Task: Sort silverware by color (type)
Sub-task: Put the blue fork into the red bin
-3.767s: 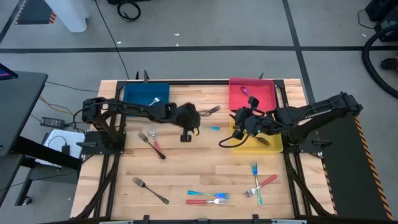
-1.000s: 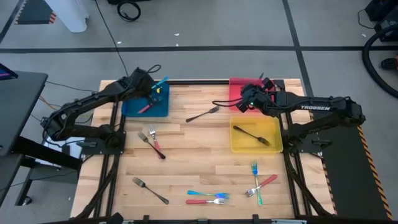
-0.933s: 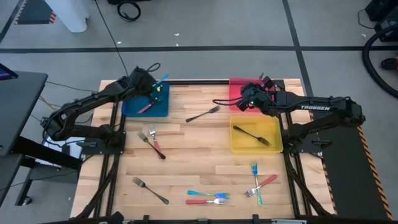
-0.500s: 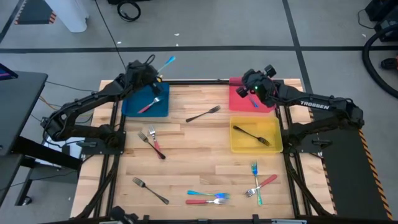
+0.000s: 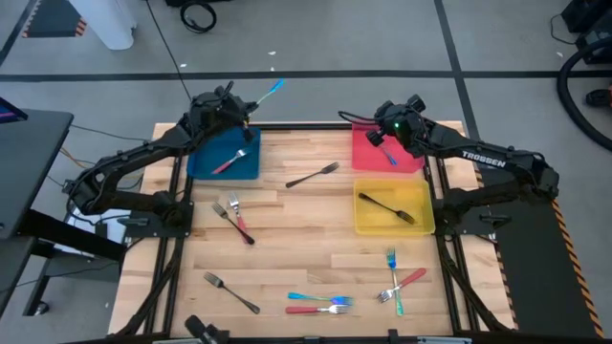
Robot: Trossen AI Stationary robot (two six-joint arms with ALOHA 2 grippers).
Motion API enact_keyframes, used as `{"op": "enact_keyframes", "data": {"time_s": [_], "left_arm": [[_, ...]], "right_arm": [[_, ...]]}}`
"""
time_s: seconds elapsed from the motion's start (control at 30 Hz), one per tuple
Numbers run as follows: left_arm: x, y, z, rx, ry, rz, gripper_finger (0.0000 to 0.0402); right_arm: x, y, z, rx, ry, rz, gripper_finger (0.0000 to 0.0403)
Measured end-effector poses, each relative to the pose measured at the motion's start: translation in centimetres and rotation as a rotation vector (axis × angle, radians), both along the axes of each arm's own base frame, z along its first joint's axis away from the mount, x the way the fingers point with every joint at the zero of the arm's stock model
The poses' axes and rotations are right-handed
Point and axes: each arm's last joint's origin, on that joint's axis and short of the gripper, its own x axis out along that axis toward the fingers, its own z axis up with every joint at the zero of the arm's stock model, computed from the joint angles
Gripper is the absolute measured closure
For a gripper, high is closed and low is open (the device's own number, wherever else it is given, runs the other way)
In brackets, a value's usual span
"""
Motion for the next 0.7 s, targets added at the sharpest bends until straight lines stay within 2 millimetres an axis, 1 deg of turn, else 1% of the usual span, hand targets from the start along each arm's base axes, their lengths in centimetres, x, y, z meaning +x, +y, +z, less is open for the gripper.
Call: {"op": "enact_keyframes", "data": {"time_s": [0.1,0.2,0.3,0.37,0.5,0.7], "left_arm": [[0.8,0.5,0.1,0.041,-0.064,-0.002,0.0384],[1.7,0.9,-0.7,0.037,-0.063,-0.026,0.0384],[2.8,1.0,-1.5,0.026,-0.083,-0.068,0.0384],[3.8,1.0,-1.8,0.028,-0.125,-0.087,0.0384],[5.8,0.4,-2.6,0.039,-0.176,-0.141,0.0384],[8.6,-1.7,-3.3,0.073,-0.244,-0.247,0.0384]], "right_arm": [[0.0,-0.2,0.0,0.016,-0.010,0.020,0.0321],[0.0,-0.4,0.1,0.031,-0.044,0.056,0.0321],[0.2,-0.6,0.2,0.058,-0.096,0.131,0.0321],[0.5,-0.6,0.5,0.081,-0.162,0.204,0.0321],[1.1,-0.4,1.0,0.137,-0.313,0.331,0.0321],[1.9,0.2,1.7,0.193,-0.465,0.454,0.0321]]}}
